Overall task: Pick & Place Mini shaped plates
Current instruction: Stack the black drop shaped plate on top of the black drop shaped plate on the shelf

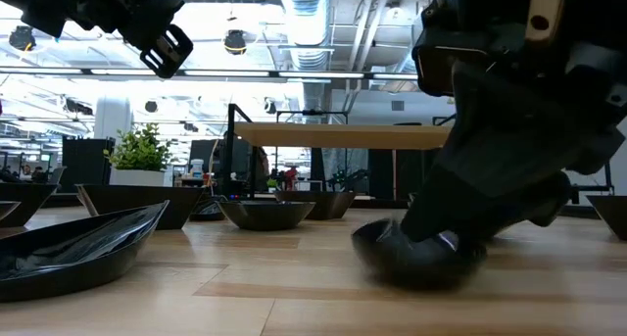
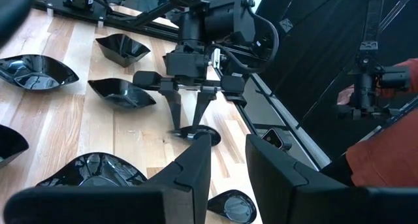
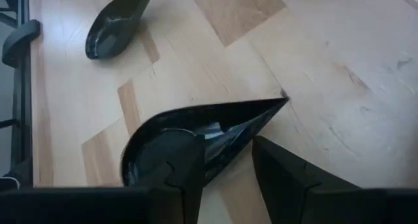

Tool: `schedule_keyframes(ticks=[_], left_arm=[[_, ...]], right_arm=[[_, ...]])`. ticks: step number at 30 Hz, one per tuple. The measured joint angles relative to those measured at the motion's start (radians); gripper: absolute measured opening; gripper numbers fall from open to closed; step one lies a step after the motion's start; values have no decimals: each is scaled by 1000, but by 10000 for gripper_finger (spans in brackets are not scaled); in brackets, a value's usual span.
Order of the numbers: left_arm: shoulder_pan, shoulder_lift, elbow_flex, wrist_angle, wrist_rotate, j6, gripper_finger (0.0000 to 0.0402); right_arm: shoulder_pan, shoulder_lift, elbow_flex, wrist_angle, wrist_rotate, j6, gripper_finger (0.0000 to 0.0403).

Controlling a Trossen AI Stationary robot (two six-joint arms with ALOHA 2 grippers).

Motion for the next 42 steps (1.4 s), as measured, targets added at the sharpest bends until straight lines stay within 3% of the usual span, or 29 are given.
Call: schedule_keyframes(ticks=[13, 42], left_arm=[[0, 0, 0, 0, 0, 0, 97], [0, 0, 0, 0, 0, 3, 97]], right_arm=[[0, 0, 0, -1, -7, 0, 122], [-1, 0, 0, 52, -11, 0, 46]])
